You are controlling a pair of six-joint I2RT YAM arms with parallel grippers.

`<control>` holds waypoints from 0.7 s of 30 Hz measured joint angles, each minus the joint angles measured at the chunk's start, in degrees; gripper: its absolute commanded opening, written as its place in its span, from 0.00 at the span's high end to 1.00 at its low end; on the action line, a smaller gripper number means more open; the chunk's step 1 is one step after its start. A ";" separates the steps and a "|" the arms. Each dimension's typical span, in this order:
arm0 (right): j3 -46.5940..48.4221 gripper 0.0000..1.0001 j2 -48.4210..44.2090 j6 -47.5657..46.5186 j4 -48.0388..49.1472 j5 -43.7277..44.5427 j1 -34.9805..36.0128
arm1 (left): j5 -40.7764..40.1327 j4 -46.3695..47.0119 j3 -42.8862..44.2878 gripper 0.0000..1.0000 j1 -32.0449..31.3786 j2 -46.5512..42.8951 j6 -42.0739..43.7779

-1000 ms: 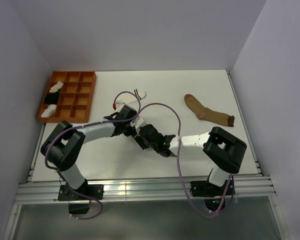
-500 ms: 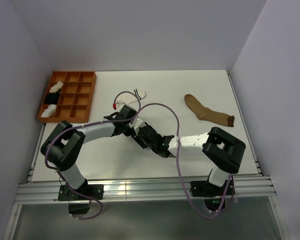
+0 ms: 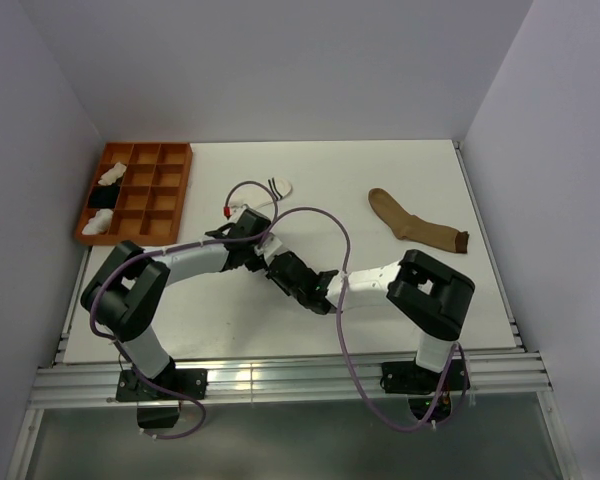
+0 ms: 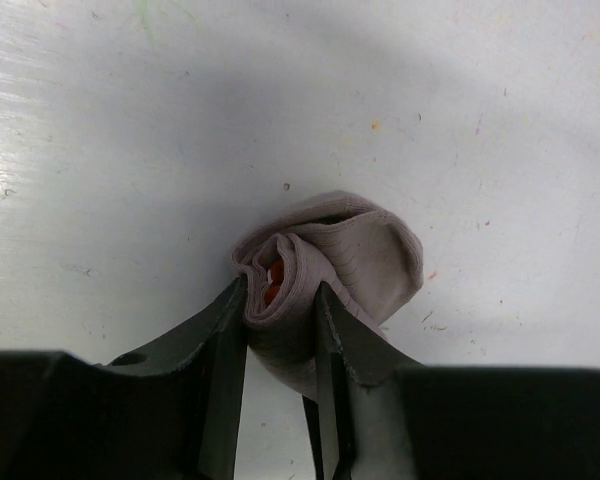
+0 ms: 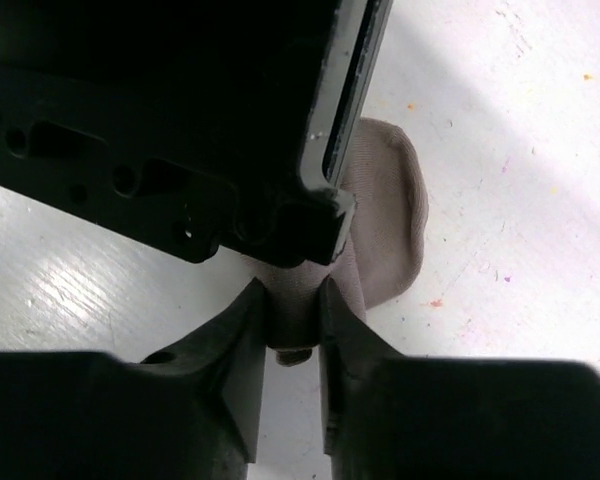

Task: Roll the socks
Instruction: Roll the sock at the center of the board.

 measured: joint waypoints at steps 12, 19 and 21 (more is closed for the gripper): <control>1.36 1.00 -1.27 3.93 -3.19 -11.61 -5.95 | -2.23 -1.33 -0.22 0.26 0.39 -1.07 0.31; 5.25 1.00 -0.83 9.11 -9.31 -27.61 -13.90 | -4.26 -3.45 -2.19 0.20 1.29 -5.99 -0.24; 7.08 1.00 0.37 10.82 -10.84 -32.11 -16.09 | -3.78 -3.80 -3.30 0.20 2.29 -8.13 -0.28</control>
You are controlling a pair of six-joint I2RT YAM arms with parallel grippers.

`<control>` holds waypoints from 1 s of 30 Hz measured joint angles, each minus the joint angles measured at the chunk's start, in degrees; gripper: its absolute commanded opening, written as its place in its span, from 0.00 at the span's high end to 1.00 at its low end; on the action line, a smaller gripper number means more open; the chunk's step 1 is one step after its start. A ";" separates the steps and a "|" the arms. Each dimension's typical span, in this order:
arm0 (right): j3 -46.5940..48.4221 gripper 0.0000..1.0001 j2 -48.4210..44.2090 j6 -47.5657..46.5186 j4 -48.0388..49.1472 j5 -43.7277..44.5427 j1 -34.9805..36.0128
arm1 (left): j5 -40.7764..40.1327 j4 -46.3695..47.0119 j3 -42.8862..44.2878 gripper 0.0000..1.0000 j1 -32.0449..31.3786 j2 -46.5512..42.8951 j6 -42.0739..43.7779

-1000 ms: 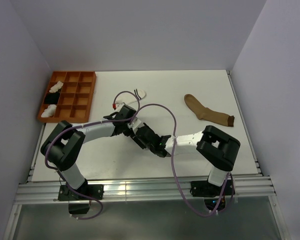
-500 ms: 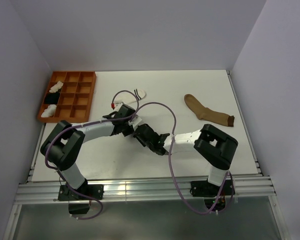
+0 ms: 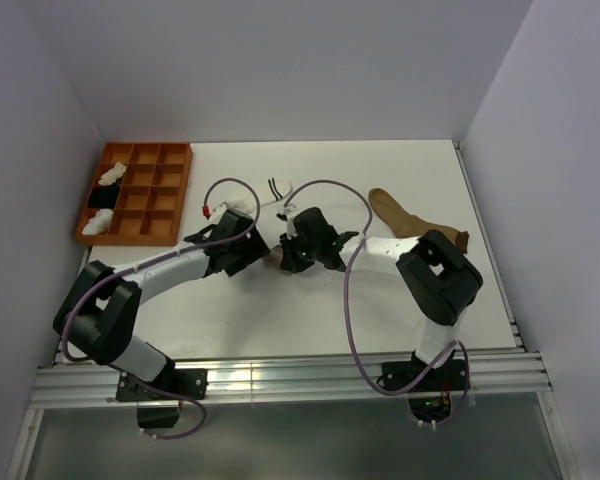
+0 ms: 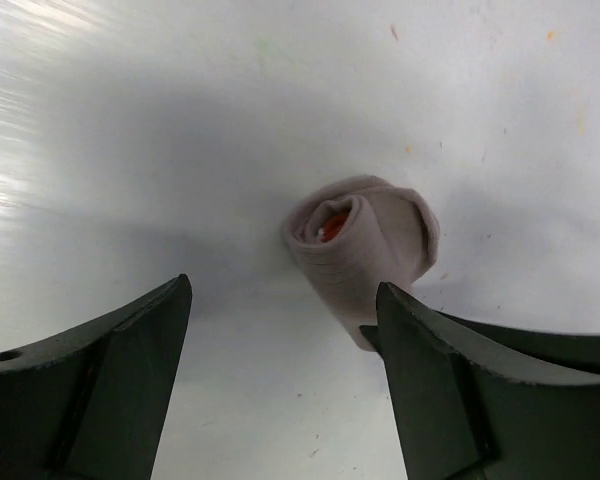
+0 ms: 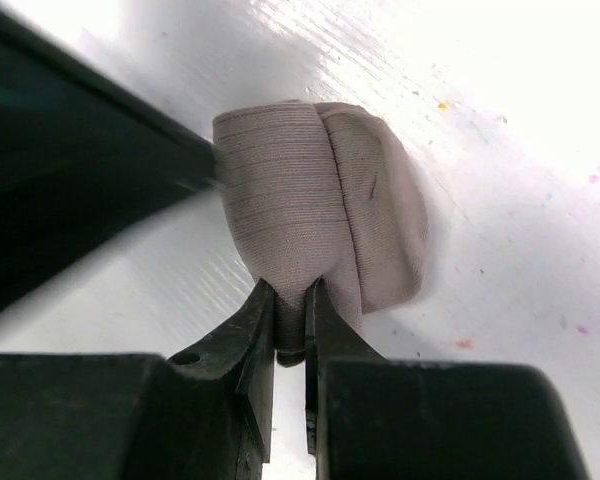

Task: Roll the socks
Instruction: Roll the sock at the center of the board.

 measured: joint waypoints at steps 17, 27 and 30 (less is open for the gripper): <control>5.07 1.00 10.67 19.23 0.94 -33.03 -13.86 | 3.04 10.25 -13.68 0.25 0.50 -13.22 -2.16; 4.31 1.00 15.47 29.88 6.84 -43.06 -15.89 | 3.87 15.08 -13.16 0.29 -1.79 -6.03 -3.37; 4.31 1.00 15.93 30.86 7.04 -43.87 -15.91 | 3.69 15.50 -12.13 0.31 -1.79 -3.54 -3.69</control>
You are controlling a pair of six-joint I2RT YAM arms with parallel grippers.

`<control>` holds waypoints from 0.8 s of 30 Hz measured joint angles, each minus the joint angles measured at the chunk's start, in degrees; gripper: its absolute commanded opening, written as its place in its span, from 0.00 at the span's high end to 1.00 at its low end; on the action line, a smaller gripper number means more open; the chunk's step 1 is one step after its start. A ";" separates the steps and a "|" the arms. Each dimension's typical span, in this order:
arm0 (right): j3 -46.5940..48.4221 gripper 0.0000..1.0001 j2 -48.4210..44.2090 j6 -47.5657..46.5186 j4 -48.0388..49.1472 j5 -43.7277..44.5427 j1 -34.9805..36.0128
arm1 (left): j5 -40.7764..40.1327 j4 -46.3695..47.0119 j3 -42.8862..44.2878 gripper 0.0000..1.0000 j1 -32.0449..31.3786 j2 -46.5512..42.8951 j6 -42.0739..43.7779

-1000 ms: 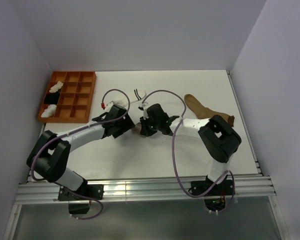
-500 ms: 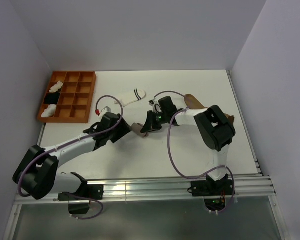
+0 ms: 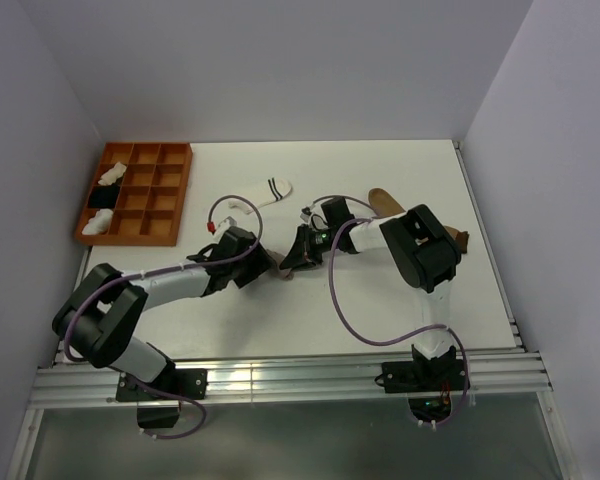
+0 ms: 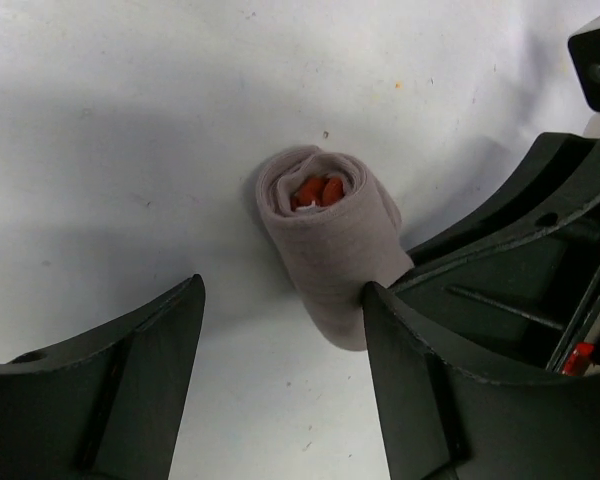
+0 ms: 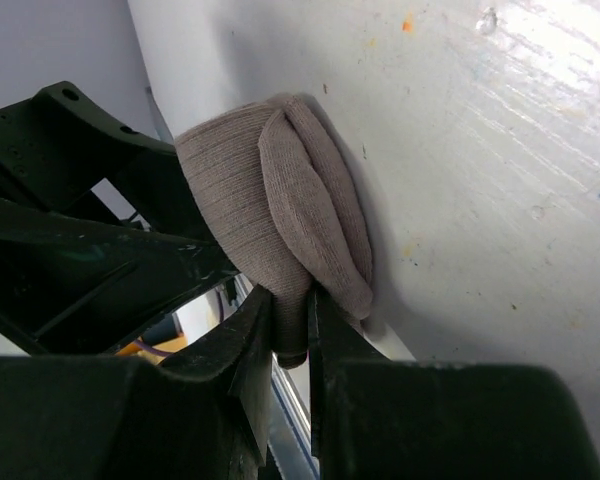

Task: Roll the socks
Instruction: Roll the sock at the center of the board, then pick up the sock at the center of the board.

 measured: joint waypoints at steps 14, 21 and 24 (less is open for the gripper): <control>-0.46 0.92 1.03 1.22 1.46 -0.72 -0.94 | 1.14 5.01 2.78 0.57 -0.22 6.19 -3.65; -0.52 0.67 0.94 0.94 1.49 -0.44 -0.94 | 1.46 6.19 2.69 0.79 -0.22 6.40 -4.55; -1.55 0.59 -0.39 -0.17 1.77 1.18 -0.85 | 1.53 6.34 2.67 0.80 -0.22 6.40 -4.59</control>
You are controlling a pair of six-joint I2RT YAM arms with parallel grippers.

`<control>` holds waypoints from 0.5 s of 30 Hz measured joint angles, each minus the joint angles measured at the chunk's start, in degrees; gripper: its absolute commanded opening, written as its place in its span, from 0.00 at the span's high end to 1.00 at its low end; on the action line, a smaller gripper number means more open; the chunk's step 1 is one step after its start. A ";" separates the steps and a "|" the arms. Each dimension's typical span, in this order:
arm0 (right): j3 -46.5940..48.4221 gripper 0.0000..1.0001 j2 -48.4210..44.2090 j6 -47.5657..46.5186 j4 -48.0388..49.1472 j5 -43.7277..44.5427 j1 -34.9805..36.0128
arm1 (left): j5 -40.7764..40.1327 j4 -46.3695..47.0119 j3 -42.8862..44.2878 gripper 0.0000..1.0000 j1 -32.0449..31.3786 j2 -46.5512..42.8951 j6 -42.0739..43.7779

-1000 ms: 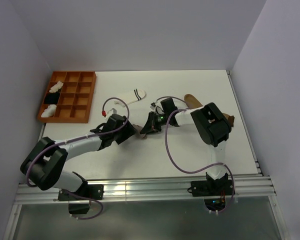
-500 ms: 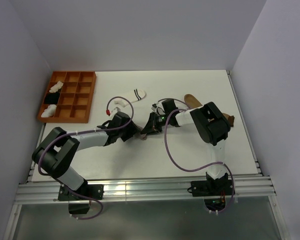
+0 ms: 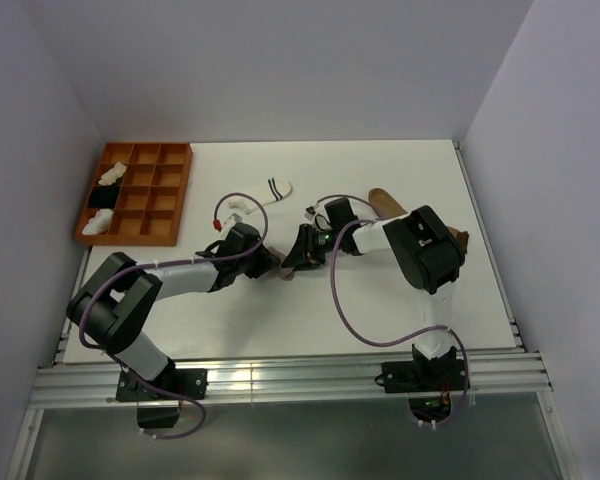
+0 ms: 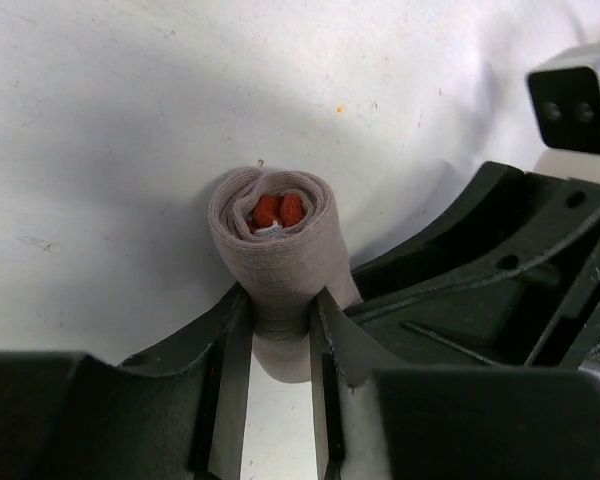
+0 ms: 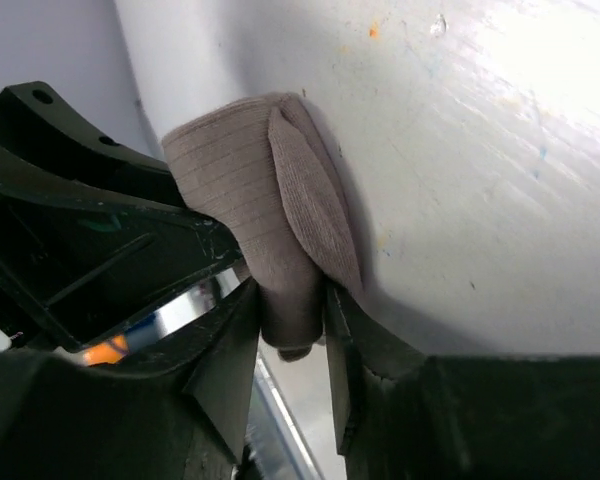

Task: Roll the socks
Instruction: Pick up the sock at the center of the board.

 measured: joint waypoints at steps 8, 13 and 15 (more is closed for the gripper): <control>-10.47 0.51 -16.48 -10.91 -0.61 20.76 4.55 | 0.61 0.83 0.02 0.80 -0.09 0.48 -0.22; -14.71 0.45 -26.32 -19.89 0.50 38.01 13.40 | 0.66 0.59 0.24 0.80 -0.09 0.52 -0.17; -15.19 0.41 -27.21 -23.10 1.27 44.11 16.90 | 0.66 0.31 0.50 0.80 -0.09 0.59 -0.02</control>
